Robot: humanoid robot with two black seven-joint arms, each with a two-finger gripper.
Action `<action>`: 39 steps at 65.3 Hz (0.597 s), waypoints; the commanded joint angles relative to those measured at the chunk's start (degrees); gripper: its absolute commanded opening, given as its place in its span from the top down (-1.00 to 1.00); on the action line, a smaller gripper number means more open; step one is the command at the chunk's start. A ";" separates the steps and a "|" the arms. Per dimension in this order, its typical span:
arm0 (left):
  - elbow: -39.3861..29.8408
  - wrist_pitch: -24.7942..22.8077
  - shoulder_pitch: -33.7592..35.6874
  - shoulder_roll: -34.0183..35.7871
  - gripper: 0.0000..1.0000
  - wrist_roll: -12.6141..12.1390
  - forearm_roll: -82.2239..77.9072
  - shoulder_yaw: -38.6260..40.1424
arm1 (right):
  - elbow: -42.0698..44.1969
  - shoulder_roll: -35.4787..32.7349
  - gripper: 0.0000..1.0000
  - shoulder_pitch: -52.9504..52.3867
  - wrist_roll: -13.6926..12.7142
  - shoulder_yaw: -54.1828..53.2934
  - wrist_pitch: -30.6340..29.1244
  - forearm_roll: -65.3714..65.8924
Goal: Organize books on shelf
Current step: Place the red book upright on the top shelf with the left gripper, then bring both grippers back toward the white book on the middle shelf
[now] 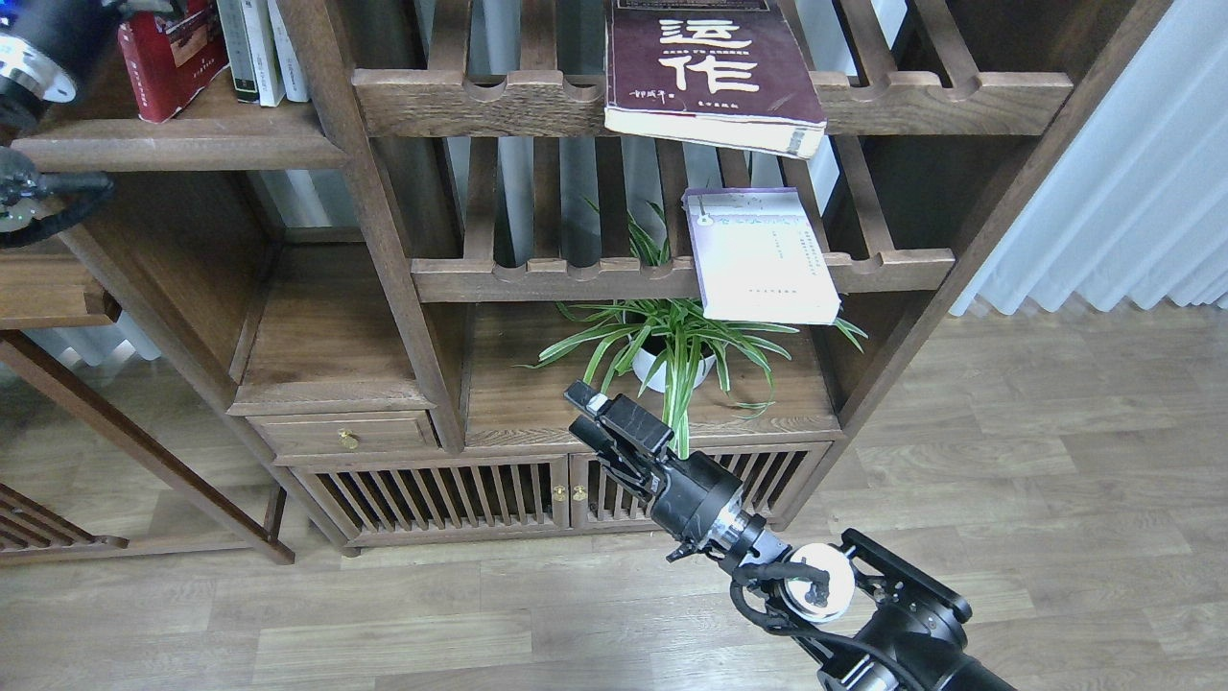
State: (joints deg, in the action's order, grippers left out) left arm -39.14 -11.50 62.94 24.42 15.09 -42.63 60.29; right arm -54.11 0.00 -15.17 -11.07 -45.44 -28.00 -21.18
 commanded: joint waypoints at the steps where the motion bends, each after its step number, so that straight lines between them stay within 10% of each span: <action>1: -0.76 -0.10 -0.01 -0.34 0.00 2.22 4.13 0.00 | -0.03 0.00 -0.65 0.05 0.00 0.00 0.00 0.00; 19: -5.68 -0.36 -0.71 -0.25 -0.09 7.05 8.79 0.26 | -0.21 0.00 -0.65 0.05 0.00 0.00 0.00 0.00; 39: -19.30 -3.09 -10.46 -0.16 -0.12 6.70 18.72 7.03 | -0.56 0.00 -0.73 -0.03 0.00 -0.62 0.00 -0.09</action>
State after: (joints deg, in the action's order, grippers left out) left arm -52.93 -14.24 58.12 24.25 22.23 -25.79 63.50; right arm -54.57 0.00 -15.12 -11.07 -45.90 -28.00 -21.21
